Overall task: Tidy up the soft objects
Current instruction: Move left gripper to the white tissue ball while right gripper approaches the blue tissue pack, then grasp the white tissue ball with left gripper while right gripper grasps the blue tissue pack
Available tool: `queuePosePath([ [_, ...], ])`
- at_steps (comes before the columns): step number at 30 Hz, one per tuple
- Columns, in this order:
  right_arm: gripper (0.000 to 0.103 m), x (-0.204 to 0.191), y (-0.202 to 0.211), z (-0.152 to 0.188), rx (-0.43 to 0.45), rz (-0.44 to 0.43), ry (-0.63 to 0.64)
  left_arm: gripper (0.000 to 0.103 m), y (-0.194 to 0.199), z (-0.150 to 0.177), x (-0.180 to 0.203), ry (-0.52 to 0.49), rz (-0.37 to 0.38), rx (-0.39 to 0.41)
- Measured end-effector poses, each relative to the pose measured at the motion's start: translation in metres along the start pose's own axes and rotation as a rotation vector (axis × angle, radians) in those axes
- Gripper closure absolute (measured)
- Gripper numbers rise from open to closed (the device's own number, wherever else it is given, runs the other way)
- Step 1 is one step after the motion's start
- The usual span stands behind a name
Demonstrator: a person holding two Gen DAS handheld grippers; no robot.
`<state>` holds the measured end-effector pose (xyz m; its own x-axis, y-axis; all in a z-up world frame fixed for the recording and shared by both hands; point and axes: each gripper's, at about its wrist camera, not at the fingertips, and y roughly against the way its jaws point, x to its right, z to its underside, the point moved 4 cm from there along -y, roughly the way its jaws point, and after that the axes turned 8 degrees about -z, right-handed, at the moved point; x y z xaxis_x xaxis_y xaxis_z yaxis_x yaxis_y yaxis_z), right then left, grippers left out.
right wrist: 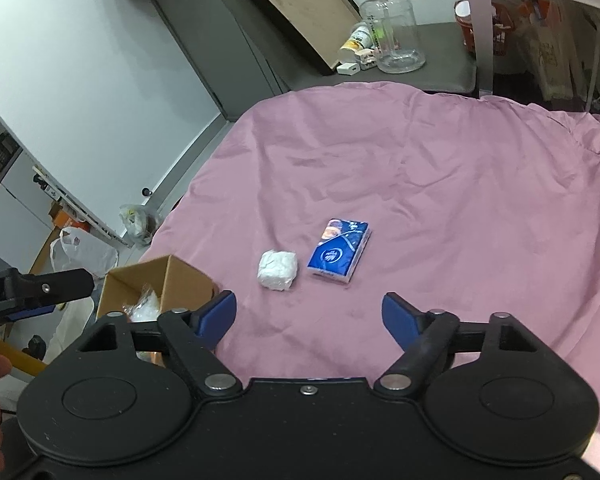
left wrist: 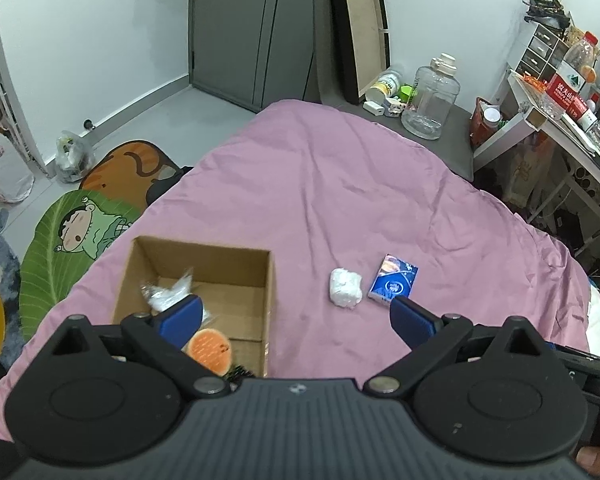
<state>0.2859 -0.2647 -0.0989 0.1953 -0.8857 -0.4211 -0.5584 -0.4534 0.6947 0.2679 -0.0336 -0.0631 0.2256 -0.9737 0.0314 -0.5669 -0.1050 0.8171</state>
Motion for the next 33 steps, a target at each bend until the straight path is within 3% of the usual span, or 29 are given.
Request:
queuePosePath([
  [6, 0.035, 0.021, -0.014, -0.014, -0.021, -0.005, -0.028, 0.011, -0.025, -0.005, 0.023, -0.008, 0.001, -0.032],
  [16, 0.052, 0.048, -0.051, -0.028, -0.075, -0.034, -0.065, 0.033, -0.072, -0.009, 0.046, -0.017, 0.007, -0.099],
  [33, 0.054, 0.089, -0.112, -0.040, -0.163, -0.071, -0.143, 0.050, -0.161, -0.003, 0.077, -0.027, 0.023, -0.227],
])
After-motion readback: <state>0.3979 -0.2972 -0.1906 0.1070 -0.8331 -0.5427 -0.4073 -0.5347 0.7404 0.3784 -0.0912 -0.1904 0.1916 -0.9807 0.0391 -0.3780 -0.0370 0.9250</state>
